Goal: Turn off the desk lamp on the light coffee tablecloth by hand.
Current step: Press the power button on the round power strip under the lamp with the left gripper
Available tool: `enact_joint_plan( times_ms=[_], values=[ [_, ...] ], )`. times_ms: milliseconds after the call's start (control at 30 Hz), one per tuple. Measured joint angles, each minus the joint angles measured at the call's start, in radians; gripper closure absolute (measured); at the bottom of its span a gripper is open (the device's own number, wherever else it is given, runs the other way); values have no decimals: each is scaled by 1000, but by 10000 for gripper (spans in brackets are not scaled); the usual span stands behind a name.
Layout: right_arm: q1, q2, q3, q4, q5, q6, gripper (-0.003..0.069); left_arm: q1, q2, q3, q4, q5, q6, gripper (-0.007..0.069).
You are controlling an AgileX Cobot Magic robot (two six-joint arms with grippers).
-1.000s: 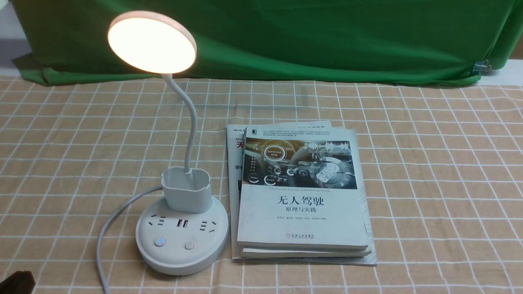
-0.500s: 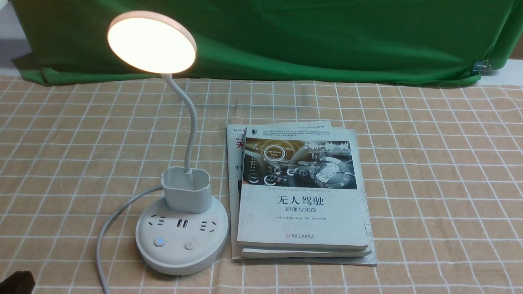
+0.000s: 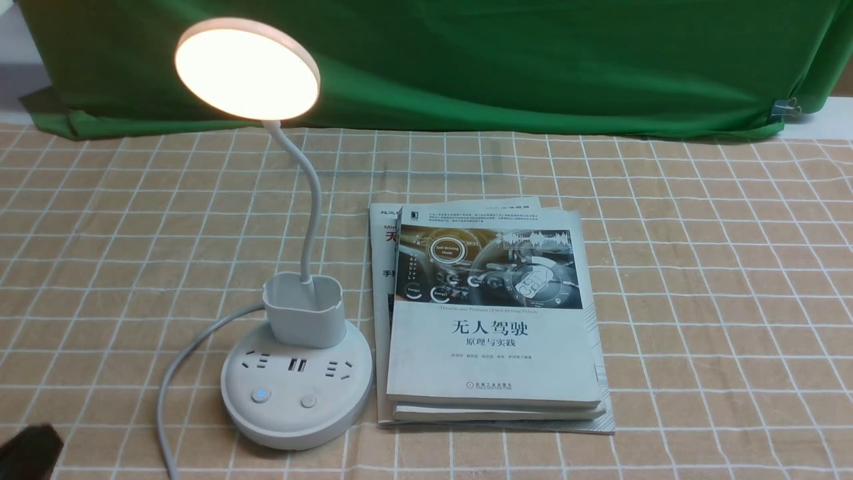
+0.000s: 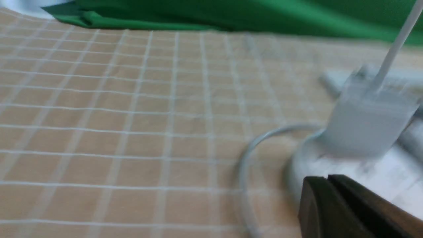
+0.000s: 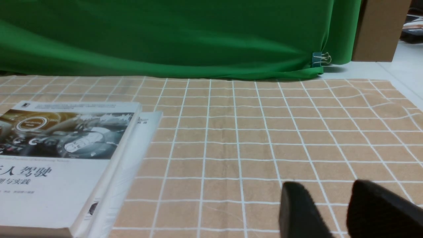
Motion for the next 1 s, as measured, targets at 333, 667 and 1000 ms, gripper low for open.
enact_joint_plan(
  times_ms=[333, 667, 1000],
  values=[
    [0, 0, 0, 0, 0, 0, 417, 0, 0, 0, -419, -229, -56, 619],
    [0, 0, 0, 0, 0, 0, 417, 0, 204, -247, -288, 166, -57, 619],
    [0, 0, 0, 0, 0, 0, 417, 0, 776, -590, 10, 702, -19, 619]
  ],
)
